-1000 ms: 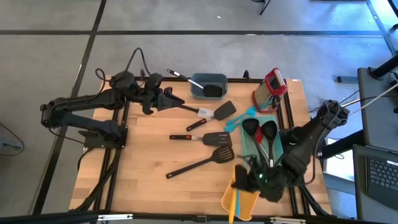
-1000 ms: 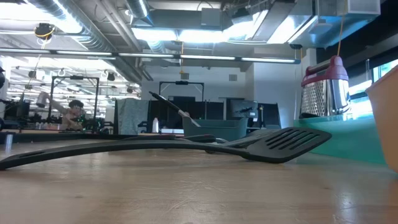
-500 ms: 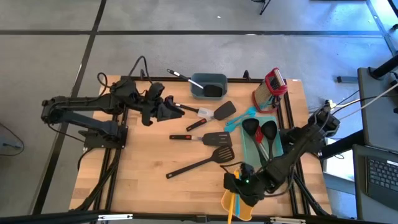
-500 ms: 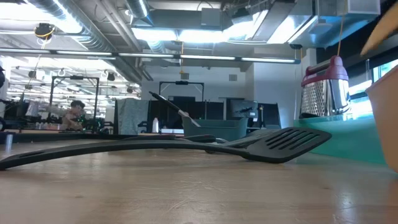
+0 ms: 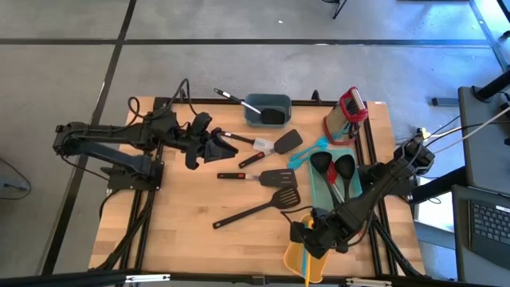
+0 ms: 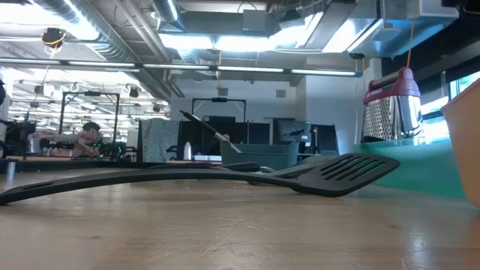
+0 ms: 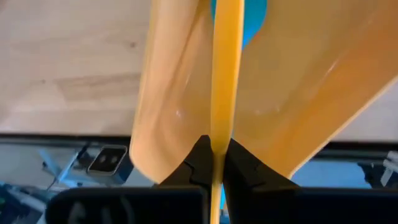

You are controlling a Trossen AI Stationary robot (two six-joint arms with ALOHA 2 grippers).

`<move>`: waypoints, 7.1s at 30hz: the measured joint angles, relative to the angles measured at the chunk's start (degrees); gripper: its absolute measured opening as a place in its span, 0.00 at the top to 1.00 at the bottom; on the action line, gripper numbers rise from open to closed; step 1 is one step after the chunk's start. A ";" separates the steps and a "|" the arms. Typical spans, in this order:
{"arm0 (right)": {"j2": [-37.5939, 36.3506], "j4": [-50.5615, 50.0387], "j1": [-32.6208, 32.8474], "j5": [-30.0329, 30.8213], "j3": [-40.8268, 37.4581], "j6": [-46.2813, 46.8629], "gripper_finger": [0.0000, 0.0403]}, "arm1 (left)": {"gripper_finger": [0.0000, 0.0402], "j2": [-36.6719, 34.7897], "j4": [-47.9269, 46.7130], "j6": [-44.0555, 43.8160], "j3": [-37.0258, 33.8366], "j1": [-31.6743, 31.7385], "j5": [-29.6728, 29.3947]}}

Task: Pick & Place Kitchen Items
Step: Put the small yellow spatula into the yellow bin, then adjust the yellow bin, then put the large black spatula into the blue bin

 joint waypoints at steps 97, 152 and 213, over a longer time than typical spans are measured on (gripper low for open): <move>12.04 4.02 -16.20 3.31 4.65 -22.60 0.89 | 0.69 0.00 -0.65 2.14 0.07 -5.49 -9.01; 19.85 11.72 -8.24 2.25 16.02 -24.49 0.95 | 0.69 0.00 -1.91 3.49 0.07 -8.20 -9.33; 19.07 -23.64 -17.69 27.06 57.79 -62.03 0.95 | 0.69 0.02 -13.68 6.07 0.00 -10.67 -10.78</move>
